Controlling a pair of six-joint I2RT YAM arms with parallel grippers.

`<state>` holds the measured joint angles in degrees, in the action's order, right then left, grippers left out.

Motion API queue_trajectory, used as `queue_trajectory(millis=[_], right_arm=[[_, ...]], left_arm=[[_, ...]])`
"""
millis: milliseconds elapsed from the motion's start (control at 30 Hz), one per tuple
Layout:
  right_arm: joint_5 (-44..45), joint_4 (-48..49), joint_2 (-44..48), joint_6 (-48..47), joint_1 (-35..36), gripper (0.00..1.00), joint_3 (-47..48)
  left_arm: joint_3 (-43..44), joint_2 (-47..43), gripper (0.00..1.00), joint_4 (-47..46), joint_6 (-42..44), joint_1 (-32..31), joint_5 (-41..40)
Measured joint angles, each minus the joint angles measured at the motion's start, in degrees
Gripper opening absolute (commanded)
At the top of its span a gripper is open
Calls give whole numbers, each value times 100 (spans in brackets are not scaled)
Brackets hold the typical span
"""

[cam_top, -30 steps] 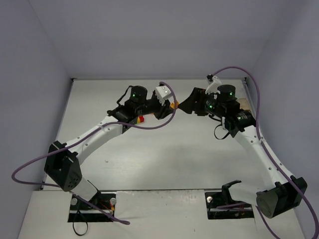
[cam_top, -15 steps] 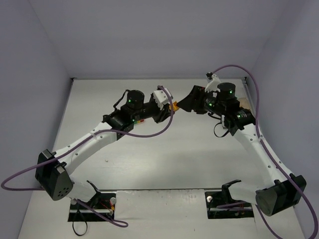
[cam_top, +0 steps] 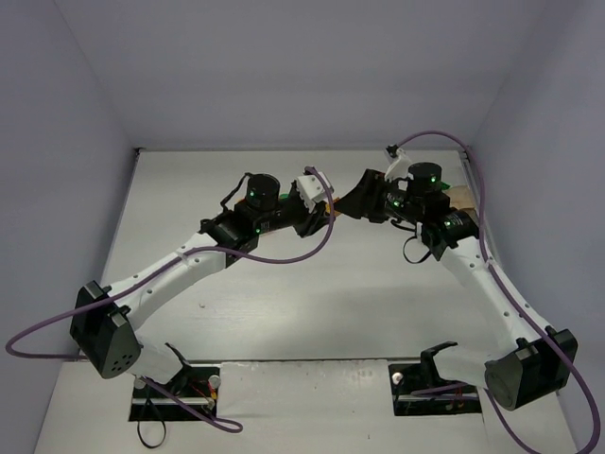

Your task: Sort the legos into containers by color

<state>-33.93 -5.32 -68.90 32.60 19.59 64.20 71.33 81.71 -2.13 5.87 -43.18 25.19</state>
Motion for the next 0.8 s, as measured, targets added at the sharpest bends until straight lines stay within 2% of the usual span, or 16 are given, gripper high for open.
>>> queue_trajectory(millis=[200, 300, 333, 400, 433, 467, 600, 800], right_arm=[[-105, 50, -37, 42, 0, 38, -98], [-192, 153, -46, 48, 0, 20, -103], [-195, 175, -55, 33, 0, 16, -105], [-262, 214, -85, 50, -2, 3, -109], [-254, 232, -98, 33, 0, 0, -111], [-251, 234, -107, 24, 0, 0, -111], [-96, 238, -111, -74, -2, 0, -120], [452, 125, -109, -404, -363, 0, -269]], left_arm=[[0, 48, 18, -17, 7, -24, -4], [0, 101, 21, -28, 15, -28, -11], [0, 114, 24, -28, 15, -28, -15], [0, 125, 44, -35, 11, -26, -22], [0, 136, 52, -35, 28, -26, -28], [0, 144, 64, -35, 24, -31, -44], [0, 170, 80, -33, -31, -37, -157], [-245, 52, 85, -55, -175, -37, -651]])
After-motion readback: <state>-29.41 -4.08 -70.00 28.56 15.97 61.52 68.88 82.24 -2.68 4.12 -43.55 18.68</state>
